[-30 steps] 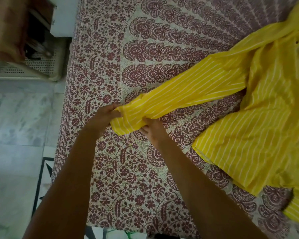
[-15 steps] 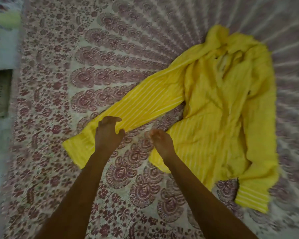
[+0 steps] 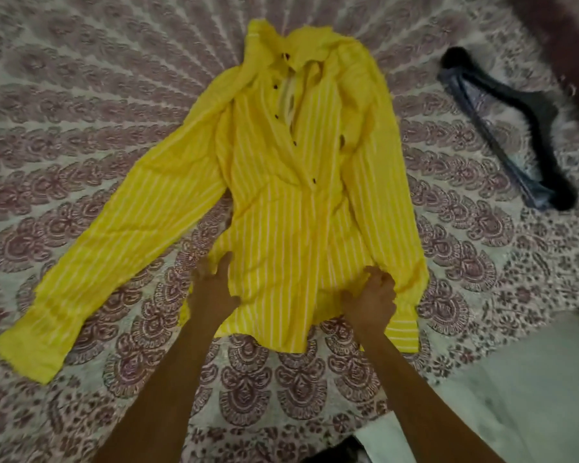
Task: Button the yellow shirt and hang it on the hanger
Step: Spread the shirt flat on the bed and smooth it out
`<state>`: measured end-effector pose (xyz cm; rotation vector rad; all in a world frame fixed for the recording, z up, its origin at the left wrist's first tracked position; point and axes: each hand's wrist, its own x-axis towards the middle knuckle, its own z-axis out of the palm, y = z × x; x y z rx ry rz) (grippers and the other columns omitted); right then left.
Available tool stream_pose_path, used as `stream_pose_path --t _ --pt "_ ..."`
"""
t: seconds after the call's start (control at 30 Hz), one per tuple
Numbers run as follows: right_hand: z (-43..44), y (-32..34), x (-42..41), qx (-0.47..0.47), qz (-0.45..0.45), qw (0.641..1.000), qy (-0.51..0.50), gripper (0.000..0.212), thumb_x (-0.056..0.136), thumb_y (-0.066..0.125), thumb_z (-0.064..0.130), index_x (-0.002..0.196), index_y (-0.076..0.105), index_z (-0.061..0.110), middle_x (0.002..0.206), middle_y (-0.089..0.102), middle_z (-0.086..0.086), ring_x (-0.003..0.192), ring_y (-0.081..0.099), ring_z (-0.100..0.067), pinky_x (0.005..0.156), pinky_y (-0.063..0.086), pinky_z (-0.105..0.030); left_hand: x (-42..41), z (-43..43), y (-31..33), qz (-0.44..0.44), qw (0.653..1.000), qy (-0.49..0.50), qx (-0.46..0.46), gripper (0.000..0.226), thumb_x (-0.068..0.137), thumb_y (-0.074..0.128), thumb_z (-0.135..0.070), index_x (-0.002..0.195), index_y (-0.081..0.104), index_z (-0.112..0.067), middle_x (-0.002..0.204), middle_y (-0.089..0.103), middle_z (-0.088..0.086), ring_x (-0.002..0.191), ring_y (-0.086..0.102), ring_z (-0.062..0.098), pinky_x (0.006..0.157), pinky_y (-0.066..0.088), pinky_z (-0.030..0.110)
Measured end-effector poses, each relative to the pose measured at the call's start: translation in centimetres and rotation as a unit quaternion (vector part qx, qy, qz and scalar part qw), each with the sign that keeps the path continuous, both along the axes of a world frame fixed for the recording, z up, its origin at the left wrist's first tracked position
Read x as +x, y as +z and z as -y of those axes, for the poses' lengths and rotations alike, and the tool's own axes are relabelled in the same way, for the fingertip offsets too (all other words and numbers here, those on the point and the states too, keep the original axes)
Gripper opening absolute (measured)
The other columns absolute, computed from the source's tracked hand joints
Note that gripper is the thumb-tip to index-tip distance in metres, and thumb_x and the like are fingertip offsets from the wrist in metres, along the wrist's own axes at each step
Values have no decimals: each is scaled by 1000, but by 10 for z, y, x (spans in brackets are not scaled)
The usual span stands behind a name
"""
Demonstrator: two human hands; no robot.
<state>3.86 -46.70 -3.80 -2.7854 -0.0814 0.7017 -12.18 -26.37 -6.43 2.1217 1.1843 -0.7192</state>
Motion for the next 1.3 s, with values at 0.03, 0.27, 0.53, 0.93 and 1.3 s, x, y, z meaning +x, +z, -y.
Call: stream_pose_path --t 0.03,0.27,0.53,0.93,1.3 --pt "7 -5 2 -15 -18 1000 4 74 73 71 26 136 35 10 144 28 -20 127 35 -42 97 37 -53 0 4 -3 -2 1000 11 26 102 71 76 -34 144 5 -39 146 21 29 128 31 52 93 44 58" --pt "9 -19 19 -70 -31 997 18 74 82 62 42 140 25 12 148 16 -23 137 17 -40 105 25 -56 11 3 11 -101 986 89 101 111 66 79 -43 146 7 -16 145 20 27 121 44 47 89 44 54" --pt "25 -20 26 195 28 979 54 51 76 41 41 100 57 -2 97 53 -26 77 50 -33 64 38 -41 3 -2 6 -75 983 91 138 44 83 64 -40 118 59 -14 119 60 19 114 52 40 96 38 46" --pt "35 44 -38 307 113 876 -355 31 88 45 24 100 53 -4 88 53 -20 83 50 -31 70 36 -36 -94 20 61 150 906 395 -10 53 84 66 -31 120 53 5 123 56 25 112 55 40 88 45 45" --pt "58 1 -129 142 163 970 -110 53 82 46 26 127 43 -2 123 48 -20 108 45 -34 86 39 -41 -121 28 49 176 901 396 -22 57 87 56 -6 139 33 -10 122 47 5 100 51 26 82 45 41"
